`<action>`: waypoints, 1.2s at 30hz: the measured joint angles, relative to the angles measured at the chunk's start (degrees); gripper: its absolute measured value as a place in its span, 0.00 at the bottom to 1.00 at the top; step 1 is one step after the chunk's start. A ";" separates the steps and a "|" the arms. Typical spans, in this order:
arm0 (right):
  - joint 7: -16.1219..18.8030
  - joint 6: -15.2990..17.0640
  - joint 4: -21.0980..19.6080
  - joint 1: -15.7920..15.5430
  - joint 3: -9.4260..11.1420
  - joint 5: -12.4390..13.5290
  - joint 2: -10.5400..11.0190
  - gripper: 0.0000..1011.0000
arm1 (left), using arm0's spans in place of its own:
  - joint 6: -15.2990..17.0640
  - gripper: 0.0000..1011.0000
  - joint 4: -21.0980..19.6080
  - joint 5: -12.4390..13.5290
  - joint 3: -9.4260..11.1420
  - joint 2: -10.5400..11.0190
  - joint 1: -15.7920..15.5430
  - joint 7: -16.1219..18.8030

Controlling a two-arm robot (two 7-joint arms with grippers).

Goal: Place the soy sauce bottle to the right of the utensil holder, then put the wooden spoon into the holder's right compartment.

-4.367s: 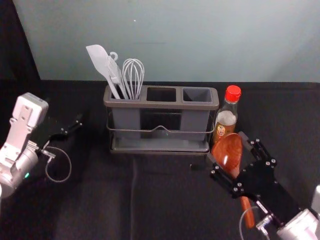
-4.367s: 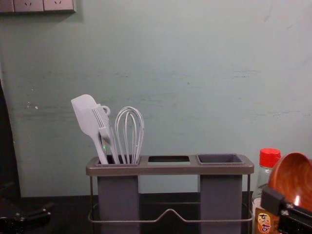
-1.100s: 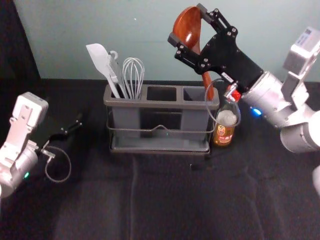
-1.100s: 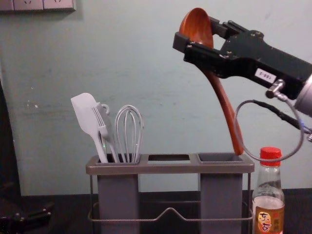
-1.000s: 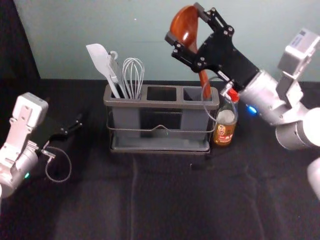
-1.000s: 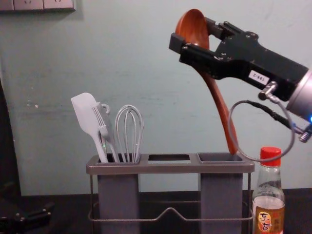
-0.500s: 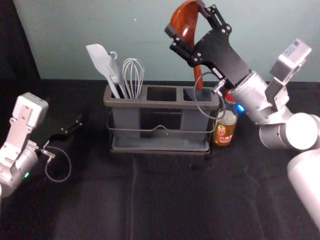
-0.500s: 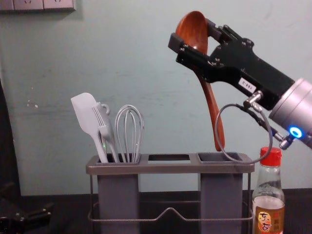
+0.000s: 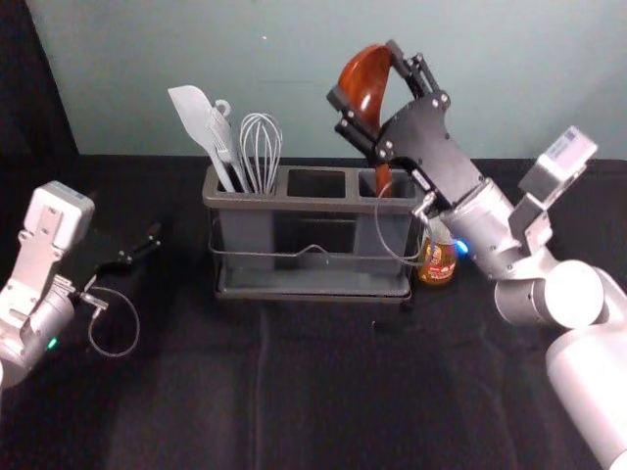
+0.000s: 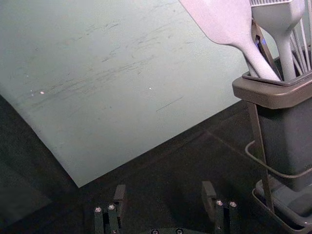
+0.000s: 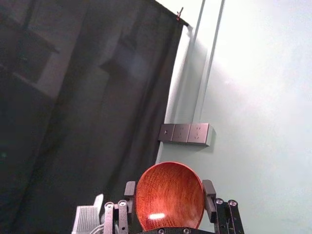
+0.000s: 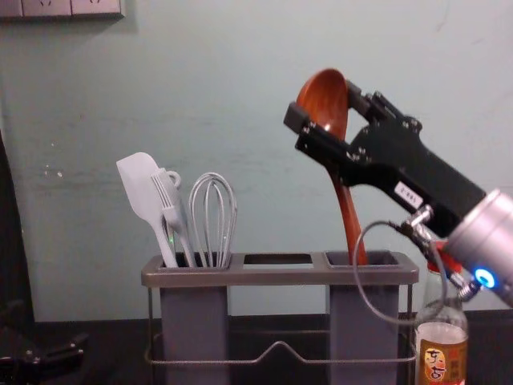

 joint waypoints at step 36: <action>3.31 -2.42 4.30 -2.18 1.93 2.13 -1.03 0.83 | 0.00 0.99 0.00 0.00 0.00 0.00 0.00 0.00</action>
